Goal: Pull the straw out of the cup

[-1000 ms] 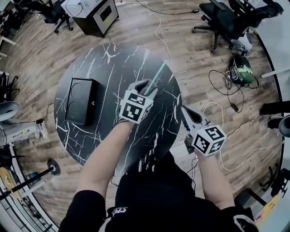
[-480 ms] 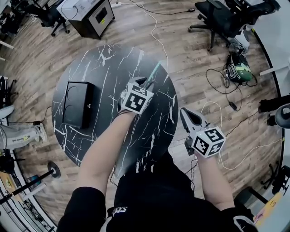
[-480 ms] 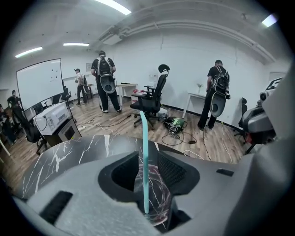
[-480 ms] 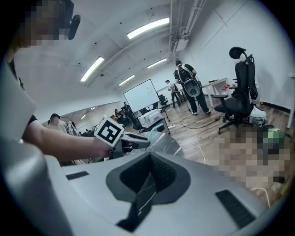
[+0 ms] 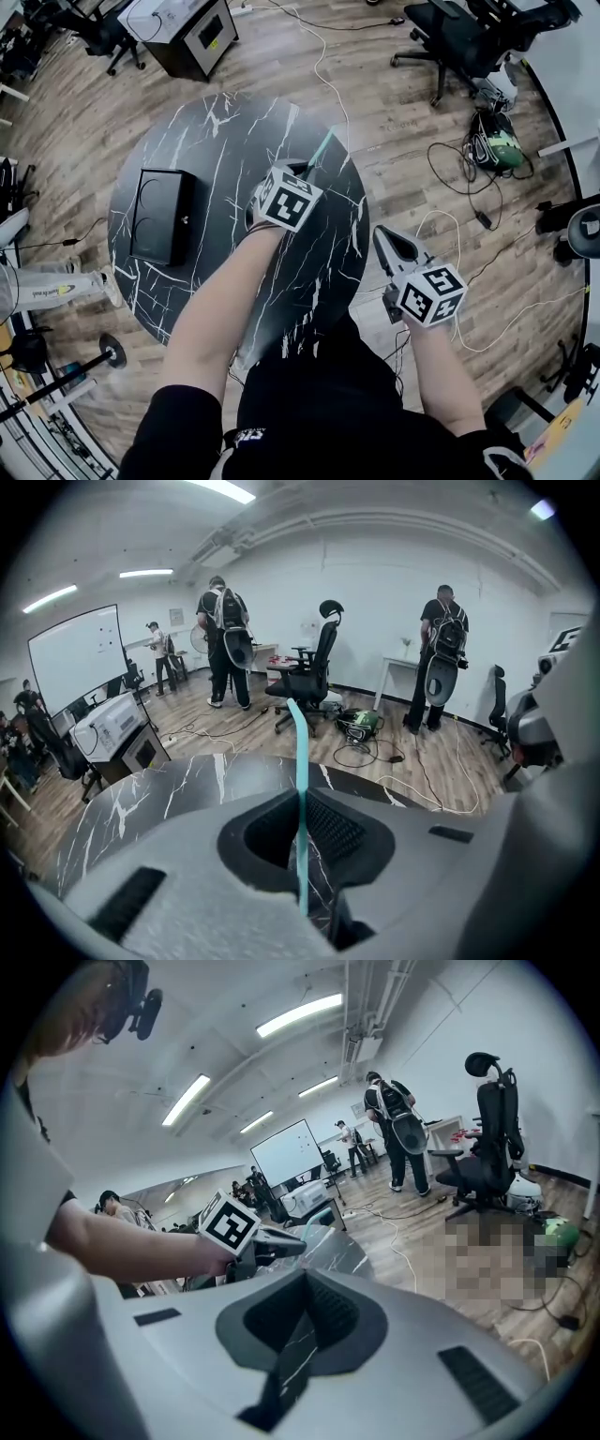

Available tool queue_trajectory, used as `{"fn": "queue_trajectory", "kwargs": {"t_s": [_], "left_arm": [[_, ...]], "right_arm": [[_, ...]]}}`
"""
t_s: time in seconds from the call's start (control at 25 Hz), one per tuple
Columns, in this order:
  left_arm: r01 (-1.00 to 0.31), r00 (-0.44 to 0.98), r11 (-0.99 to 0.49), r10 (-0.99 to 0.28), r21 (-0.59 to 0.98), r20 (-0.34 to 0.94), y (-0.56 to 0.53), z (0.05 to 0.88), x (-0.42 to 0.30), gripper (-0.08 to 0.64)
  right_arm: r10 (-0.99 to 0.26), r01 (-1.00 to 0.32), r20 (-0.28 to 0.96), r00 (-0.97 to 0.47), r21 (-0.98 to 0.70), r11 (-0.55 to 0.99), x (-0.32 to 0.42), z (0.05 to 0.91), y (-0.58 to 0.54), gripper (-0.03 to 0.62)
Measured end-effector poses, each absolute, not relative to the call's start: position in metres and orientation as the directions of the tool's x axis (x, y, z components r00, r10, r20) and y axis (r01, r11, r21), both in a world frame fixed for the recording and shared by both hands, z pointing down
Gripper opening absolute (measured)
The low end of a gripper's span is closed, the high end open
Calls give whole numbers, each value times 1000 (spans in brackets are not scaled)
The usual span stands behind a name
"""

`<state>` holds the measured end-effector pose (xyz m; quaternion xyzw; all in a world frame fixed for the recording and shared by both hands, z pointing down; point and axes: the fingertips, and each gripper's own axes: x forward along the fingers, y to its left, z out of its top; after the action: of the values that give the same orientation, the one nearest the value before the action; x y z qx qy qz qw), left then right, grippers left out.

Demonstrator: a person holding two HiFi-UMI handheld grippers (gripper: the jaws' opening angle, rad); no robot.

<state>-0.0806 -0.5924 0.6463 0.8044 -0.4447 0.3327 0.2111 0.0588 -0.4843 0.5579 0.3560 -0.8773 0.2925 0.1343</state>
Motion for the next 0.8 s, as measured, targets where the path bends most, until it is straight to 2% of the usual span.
{"fn": "queue_trajectory", "kwargs": {"t_s": [0.24, 0.6, 0.8], "left_arm": [[-868, 382, -496, -624, 33, 682, -590, 630, -88, 31], [-884, 437, -460, -746, 87, 502, -562, 539, -120, 31], [-906, 406, -417, -811, 71, 421, -533, 493, -154, 31]], "right_arm": [[-538, -699, 448, -714, -410, 586, 55, 554, -482, 5], [-508, -660, 432, -745, -372, 652, 24, 519, -473, 5], [-495, -625, 399, -772, -331, 707, -8, 490, -459, 5]]}}
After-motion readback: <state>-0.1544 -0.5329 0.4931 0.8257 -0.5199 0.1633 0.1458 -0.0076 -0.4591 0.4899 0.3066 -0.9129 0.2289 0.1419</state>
